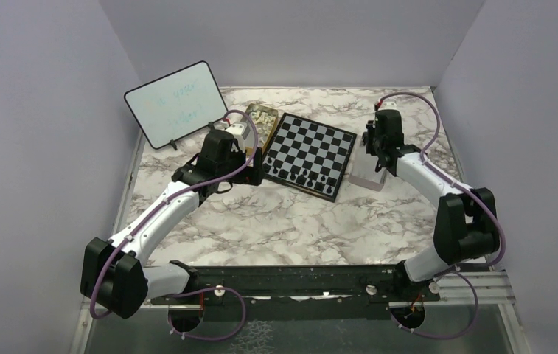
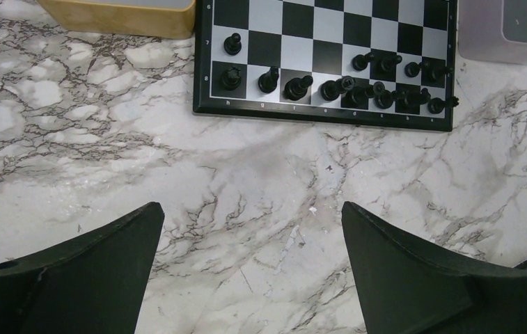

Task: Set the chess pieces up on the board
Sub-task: Pick up the chess piece from the storage box.

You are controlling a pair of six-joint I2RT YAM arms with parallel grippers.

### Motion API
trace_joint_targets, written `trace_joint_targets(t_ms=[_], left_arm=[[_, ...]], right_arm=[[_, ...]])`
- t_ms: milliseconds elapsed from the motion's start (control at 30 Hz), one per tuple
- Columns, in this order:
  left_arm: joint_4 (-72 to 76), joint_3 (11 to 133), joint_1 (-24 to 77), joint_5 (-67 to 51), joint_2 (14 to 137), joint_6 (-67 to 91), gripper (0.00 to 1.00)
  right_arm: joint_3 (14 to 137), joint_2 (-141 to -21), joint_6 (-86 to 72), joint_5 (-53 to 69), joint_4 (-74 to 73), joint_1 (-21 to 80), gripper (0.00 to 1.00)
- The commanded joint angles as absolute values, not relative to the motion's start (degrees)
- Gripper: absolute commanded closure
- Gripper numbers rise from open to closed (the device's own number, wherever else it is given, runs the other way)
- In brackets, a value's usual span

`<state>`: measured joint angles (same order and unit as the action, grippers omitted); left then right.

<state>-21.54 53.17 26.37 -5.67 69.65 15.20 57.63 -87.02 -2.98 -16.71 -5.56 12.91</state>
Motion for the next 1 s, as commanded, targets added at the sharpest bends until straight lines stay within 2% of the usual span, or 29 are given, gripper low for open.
trace_joint_targets(t_ms=[0,200,533,967], left_arm=[[-21.33,53.72,26.72,-4.34,68.59,13.16,0.01],[-21.57,53.66,26.81,-6.13,68.66,12.79,0.01],[-21.45,53.53,26.78,-6.44,68.47,12.32,0.01],[-21.40,53.44,26.81,-6.48,68.39,12.13,0.01]], right_arm=[[59.87,-91.23,-9.82,-15.23,-4.78,10.48,0.71],[62.05,-97.13,-18.35,-11.32,-2.41,7.59,0.75],[65.82,-105.59,-26.61,-11.05,2.39,7.12,0.76],[66.27,-110.07,-25.63,-10.60,6.48,6.98,0.75]])
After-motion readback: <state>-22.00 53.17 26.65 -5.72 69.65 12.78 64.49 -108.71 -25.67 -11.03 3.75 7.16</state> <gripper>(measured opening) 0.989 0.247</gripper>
